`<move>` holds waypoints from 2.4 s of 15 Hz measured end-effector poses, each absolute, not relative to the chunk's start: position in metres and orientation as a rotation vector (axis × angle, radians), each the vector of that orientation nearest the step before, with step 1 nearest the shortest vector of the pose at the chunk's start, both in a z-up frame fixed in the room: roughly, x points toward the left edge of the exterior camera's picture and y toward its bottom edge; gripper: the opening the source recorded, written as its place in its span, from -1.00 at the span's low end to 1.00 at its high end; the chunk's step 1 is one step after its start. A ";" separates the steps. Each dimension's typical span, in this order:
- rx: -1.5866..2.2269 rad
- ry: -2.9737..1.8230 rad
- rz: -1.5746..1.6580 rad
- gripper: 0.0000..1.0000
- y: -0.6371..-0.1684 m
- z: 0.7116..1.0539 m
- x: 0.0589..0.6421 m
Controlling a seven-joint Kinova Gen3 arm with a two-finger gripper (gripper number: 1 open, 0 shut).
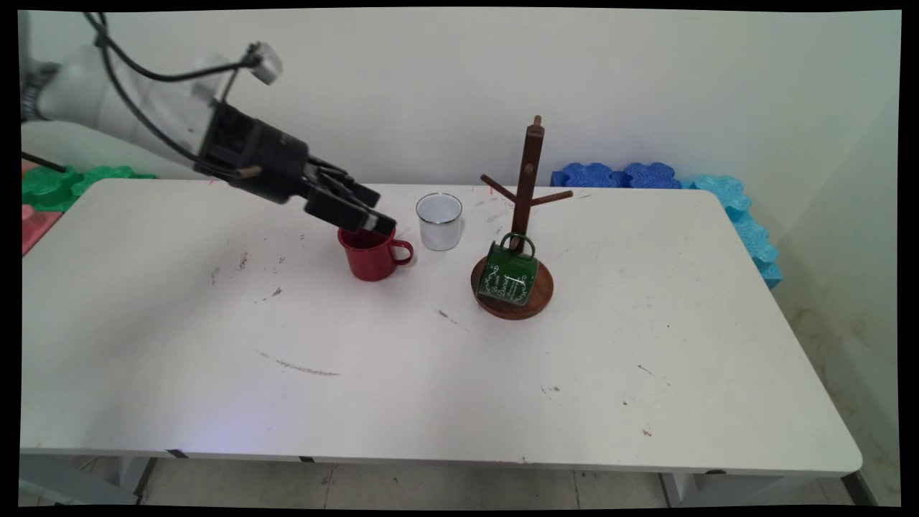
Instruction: Pick up the green mug from the rack
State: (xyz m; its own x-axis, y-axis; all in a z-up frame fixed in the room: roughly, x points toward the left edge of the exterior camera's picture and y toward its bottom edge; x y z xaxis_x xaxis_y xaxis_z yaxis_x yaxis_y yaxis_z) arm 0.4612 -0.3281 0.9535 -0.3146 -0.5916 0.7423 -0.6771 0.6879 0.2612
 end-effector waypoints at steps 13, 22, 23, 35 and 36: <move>0.926 -2.011 0.049 1.00 -0.371 0.884 0.414; 0.882 -2.012 -0.009 1.00 -0.388 0.848 0.386; 0.879 -2.012 -0.014 1.00 -0.390 0.845 0.383; 0.817 -2.014 -0.050 1.00 -0.409 0.818 0.353; 0.814 -2.014 -0.051 1.00 -0.411 0.816 0.351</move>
